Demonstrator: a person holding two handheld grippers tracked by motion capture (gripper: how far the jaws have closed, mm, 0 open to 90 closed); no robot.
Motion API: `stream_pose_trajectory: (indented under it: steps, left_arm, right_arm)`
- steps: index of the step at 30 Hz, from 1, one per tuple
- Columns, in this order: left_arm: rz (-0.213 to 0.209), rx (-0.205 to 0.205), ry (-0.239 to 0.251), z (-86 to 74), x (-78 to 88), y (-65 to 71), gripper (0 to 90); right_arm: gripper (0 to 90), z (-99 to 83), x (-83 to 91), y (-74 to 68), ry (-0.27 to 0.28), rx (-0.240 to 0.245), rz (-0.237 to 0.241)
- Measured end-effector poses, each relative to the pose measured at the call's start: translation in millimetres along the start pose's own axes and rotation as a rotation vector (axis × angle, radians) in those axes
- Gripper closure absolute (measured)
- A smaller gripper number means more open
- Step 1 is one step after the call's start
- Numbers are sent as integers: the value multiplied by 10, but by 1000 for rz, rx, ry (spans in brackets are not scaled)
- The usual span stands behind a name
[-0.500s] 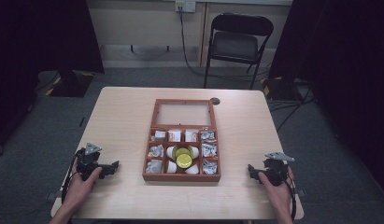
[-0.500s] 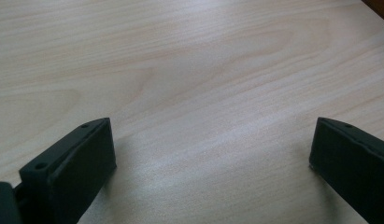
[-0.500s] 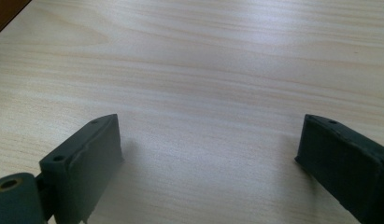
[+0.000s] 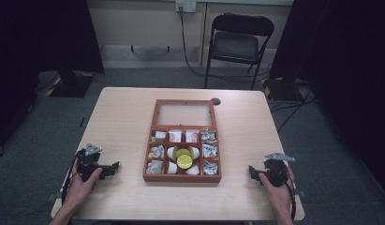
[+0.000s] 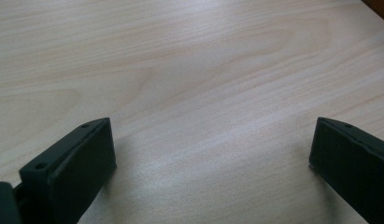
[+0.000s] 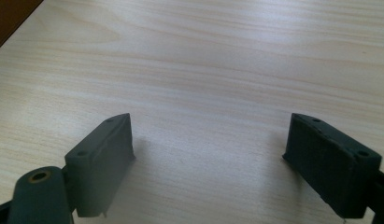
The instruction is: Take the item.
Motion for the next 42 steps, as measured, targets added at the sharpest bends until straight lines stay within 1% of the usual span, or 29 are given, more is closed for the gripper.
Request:
stream_pose_trajectory:
  steps: [1, 4, 8, 10, 12, 17, 24, 28, 31, 34, 35, 37, 38, 41, 42]
  left_arm:
    - [0, 1, 0, 0, 0, 1, 0]
    - [-2, 0, -2, 0, 1, 0, 0]
    - [-1, 1, 0, 0, 0, 2, 0]
    - [-1, 1, 1, 0, -1, 2, 0]
    - [0, 1, 0, 0, 0, 1, 0]
    - [-2, 1, 0, 0, 0, 2, 0]
    - [0, 1, 0, 0, 0, 1, 0]
    - [0, 1, 0, 0, 0, 1, 0]
    - [0, 1, 0, 0, 0, 1, 0]
    - [0, 1, 0, 0, 0, 1, 0]
    - [-1, 1, 0, 0, 0, 1, 0]
    - [0, 1, 0, 0, 0, 1, 0]
    - [0, 1, 0, 0, 0, 1, 0]
    - [-3, 0, -3, 0, 2, 1, 0]
    - [-1, 1, 1, 0, -1, 1, 0]
  right_arm:
    - [160, 2, 1, -11, -1, -6, 4]
    - [166, 5, 3, -18, -2, -3, 5]
    - [194, 23, 19, -54, 11, -6, 26]
    - [198, 25, 21, -60, 10, -5, 27]
    - [227, 31, 25, -73, 2, -4, 30]
    - [257, 70, 65, -127, 16, 6, 46]
    - [278, 110, 102, -171, 37, 7, 67]
    - [287, 133, 127, -204, 50, 8, 83]
    - [301, 157, 148, -246, 64, 20, 102]
    - [305, 177, 166, -271, 74, 22, 118]
    - [313, 204, 188, -308, 85, 25, 134]
    - [313, 213, 195, -320, 87, 28, 137]
    - [316, 240, 212, -360, 94, 35, 150]
    - [316, 257, 226, -394, 100, 45, 158]
    - [314, 269, 234, -414, 104, 42, 167]
Point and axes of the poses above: each handheld gripper's, and its own axes: x roughly backward along the jaws, z roughly out of its top, y roughly to its right, the point moved 5 cm from there along -x, roughly forward along the jaws, and after that the axes turned 7 degrees about z, right-handed, at the moved point
